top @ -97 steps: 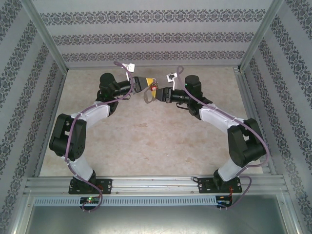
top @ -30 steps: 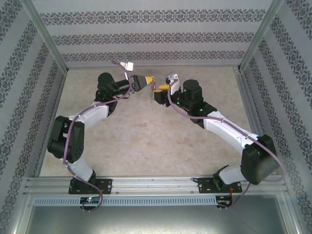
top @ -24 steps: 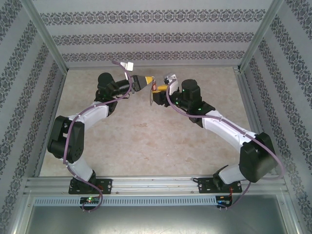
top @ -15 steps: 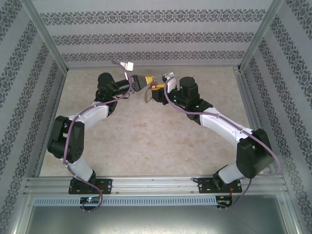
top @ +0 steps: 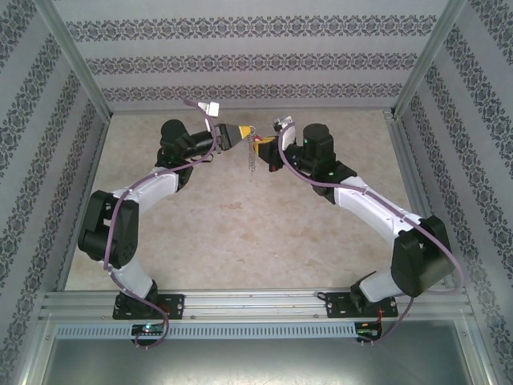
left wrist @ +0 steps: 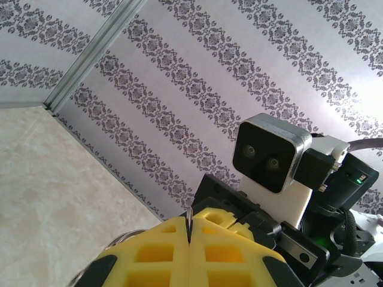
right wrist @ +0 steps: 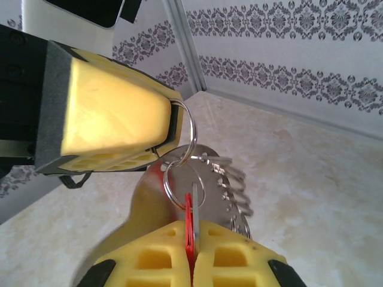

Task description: Put the keys on the keyring

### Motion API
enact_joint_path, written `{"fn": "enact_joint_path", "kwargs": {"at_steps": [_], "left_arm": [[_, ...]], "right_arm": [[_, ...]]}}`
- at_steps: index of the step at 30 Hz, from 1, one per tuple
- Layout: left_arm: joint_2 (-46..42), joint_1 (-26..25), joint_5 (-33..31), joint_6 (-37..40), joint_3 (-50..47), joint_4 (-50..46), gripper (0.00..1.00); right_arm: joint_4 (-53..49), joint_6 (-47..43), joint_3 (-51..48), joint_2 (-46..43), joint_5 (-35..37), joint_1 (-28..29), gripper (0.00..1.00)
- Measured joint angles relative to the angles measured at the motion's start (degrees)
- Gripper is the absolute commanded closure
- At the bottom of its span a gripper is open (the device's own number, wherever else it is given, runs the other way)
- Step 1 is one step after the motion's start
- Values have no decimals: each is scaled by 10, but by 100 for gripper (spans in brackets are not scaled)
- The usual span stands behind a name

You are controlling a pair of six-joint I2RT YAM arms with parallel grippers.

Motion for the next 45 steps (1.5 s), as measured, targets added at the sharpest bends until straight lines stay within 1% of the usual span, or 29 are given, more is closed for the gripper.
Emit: {"fn": "enact_joint_path", "kwargs": {"at_steps": [8,13,18,25,28,35,45], "left_arm": [[0,0,0,0,0,0,100],[0,-2,3,0,0,0,100],[0,-4,4,-2,0,0,100],[-4,-4,11,0,0,0,100],[-13,-4,13,16,0,-13,100],[-34,-7,15,75,0,-79,100],[-35,-7,15,98,0,-98,100]], "right_arm": [[-2,1,-2,-4,-27,-9,100],[-13,0,-2,-11,-31,-11,100],[-40,-4,11,-19,-32,-11,100],[-92,-24,54,-19,-31,-12,100],[-107,-34,63,-19,-31,-19,100],[-137,-42,74,-18,-45,-30,100],[-176,-52,114,-1,-57,-23,100]]}}
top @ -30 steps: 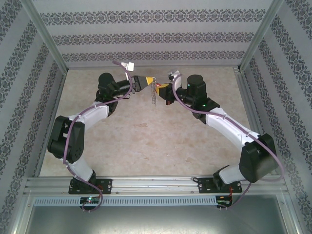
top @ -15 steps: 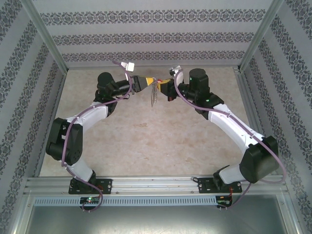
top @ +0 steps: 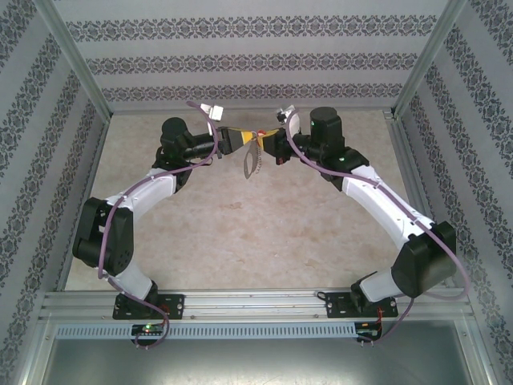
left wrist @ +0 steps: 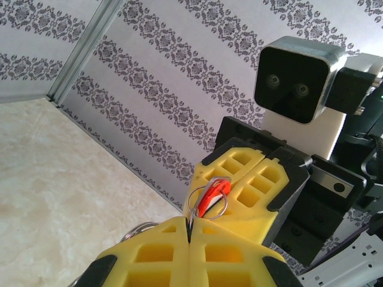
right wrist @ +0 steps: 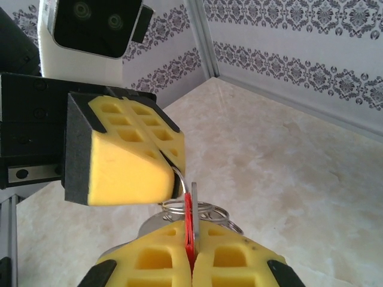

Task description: Put the keys on the keyring

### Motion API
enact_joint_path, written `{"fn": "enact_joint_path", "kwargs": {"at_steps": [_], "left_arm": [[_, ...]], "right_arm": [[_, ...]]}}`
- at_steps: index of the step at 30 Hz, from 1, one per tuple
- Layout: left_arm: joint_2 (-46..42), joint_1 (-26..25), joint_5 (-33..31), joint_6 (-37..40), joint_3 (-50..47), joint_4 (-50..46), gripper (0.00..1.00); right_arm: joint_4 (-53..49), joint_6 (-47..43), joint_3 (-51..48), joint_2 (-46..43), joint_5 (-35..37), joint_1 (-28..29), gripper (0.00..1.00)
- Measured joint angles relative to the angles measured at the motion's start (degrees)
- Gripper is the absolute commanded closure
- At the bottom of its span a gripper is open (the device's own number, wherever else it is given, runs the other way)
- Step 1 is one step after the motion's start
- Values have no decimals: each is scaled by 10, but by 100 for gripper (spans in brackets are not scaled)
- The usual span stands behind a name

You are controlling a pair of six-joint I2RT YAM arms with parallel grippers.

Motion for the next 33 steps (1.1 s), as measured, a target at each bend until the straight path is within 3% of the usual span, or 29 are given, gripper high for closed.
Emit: {"fn": "enact_joint_path", "kwargs": {"at_steps": [33], "left_arm": [[0,-3,-2,5,0,-25,100]], "right_arm": [[-48,-37,12,11,7,2,100]]}}
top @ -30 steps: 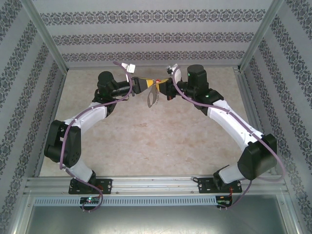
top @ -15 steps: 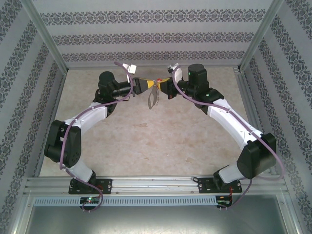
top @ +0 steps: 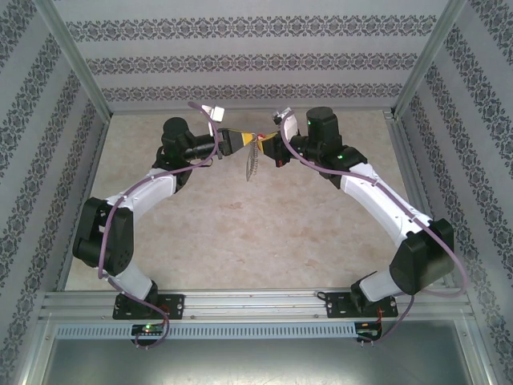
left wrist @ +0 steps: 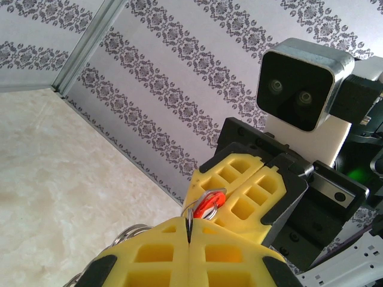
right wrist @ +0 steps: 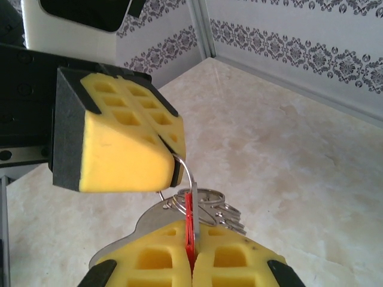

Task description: Put the keys on the keyring

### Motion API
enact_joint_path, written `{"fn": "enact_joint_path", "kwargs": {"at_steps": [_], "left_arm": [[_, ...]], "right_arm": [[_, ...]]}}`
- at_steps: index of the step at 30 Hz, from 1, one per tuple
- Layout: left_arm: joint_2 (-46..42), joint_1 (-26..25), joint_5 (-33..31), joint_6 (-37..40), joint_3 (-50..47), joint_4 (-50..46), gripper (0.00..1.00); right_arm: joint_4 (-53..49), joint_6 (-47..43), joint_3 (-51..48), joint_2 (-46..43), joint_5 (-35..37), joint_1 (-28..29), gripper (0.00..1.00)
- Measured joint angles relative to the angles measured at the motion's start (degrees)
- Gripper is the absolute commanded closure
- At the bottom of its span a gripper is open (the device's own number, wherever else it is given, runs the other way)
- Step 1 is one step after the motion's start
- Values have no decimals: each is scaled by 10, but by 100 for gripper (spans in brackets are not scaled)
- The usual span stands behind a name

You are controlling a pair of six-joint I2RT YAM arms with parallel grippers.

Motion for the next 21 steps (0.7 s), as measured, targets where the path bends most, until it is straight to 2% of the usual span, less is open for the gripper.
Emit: {"fn": "enact_joint_path", "kwargs": {"at_steps": [21], "left_arm": [[0,0,-1,0,0,0,100]], "right_arm": [[-13,-5,-27,-1,-2,11,100]]}}
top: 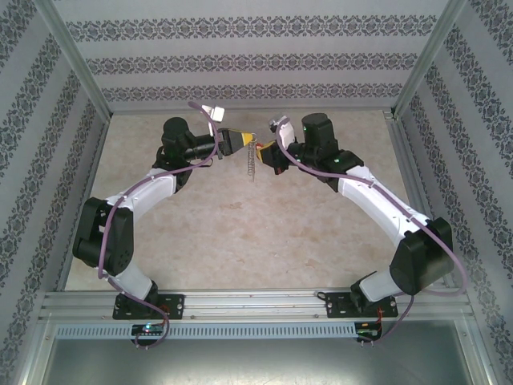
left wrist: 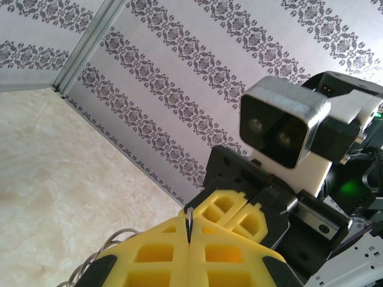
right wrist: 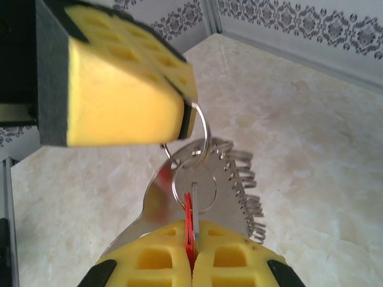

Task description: Put the keys on the keyring

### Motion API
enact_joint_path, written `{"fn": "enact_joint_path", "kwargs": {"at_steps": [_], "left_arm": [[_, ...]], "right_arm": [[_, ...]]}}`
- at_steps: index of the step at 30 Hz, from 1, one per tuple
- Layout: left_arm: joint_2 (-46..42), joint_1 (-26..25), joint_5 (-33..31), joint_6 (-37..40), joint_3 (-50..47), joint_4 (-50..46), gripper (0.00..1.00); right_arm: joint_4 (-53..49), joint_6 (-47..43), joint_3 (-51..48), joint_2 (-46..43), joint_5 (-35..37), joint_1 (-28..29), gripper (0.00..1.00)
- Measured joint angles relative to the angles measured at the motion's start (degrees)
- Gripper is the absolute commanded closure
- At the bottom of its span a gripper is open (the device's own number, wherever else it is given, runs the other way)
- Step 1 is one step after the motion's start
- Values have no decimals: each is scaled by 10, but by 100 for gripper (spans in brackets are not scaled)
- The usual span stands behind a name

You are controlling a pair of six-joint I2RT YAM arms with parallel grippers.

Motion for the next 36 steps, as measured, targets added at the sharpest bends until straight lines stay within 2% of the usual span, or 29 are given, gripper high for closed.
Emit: {"fn": "enact_joint_path", "kwargs": {"at_steps": [10,21,28,29,33,36], "left_arm": [[0,0,0,0,0,0,100],[-3,0,0,1,0,4,100],[-3,0,-1,1,0,3,100],[-3,0,-1,1,0,3,99],[-3,0,-5,3,0,3,72],[-3,0,-16,6,0,0,67]], "right_arm": [[-7,0,5,0,-1,0,100],[-52,-16,90,18,8,-9,100],[-68,-27,101,24,10,-9,100],[-69,-28,102,24,11,-9,100],[-69,-28,106,28,15,-9,100],[-75,-28,119,38,21,-13,100]]}}
